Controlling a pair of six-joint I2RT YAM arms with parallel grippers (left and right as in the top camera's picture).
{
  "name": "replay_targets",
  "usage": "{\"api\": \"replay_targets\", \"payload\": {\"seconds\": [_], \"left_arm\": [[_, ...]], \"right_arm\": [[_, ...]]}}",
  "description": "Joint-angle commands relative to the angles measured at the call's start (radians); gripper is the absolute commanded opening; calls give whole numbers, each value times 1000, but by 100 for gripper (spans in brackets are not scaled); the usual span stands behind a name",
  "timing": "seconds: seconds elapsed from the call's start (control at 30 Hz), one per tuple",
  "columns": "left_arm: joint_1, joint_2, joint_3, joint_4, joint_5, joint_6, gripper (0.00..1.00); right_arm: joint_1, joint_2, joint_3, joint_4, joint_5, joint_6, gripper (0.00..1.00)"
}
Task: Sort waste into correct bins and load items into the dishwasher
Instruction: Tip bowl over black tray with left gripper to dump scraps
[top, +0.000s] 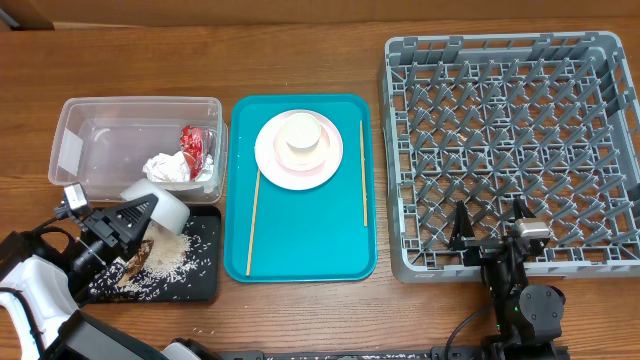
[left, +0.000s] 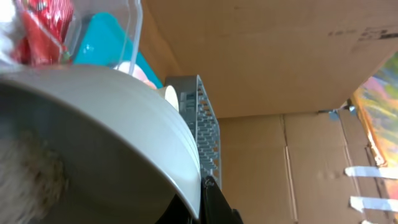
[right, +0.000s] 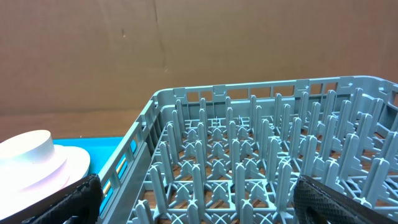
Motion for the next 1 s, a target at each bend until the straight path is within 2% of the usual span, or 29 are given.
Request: {"api": "replay_targets", "payload": {"seconds": [0.0,0.17,0.3,0.5,0.6,0.73,0.87,0.97], "left_arm": [[16,-9,-4,46,45,7,4],[31,-9,-4,47,55,-23,4],[31,-9,-4,-42,50,-18,4],[32,-8,-4,-32,23,-23,4],[32,-8,-4,-2,23,-68,4],[31,-8,-4,-13,4,-61,4],[31,-9,-4,-103,14,-59,4],[31,-9,-4,-89,13,-25,4]], "right_arm": [[-2,-11,-11,3,-1,-2,100],[-2,-11,-11,3,-1,-2,100],[-2,-11,-11,3,-1,-2,100],[-2,-11,-11,3,-1,-2,100],[-2,-11,-11,3,-1,-2,100],[-2,-11,-11,3,-1,-2,100],[-2,-11,-11,3,-1,-2,100],[-2,-11,-11,3,-1,-2,100]]}}
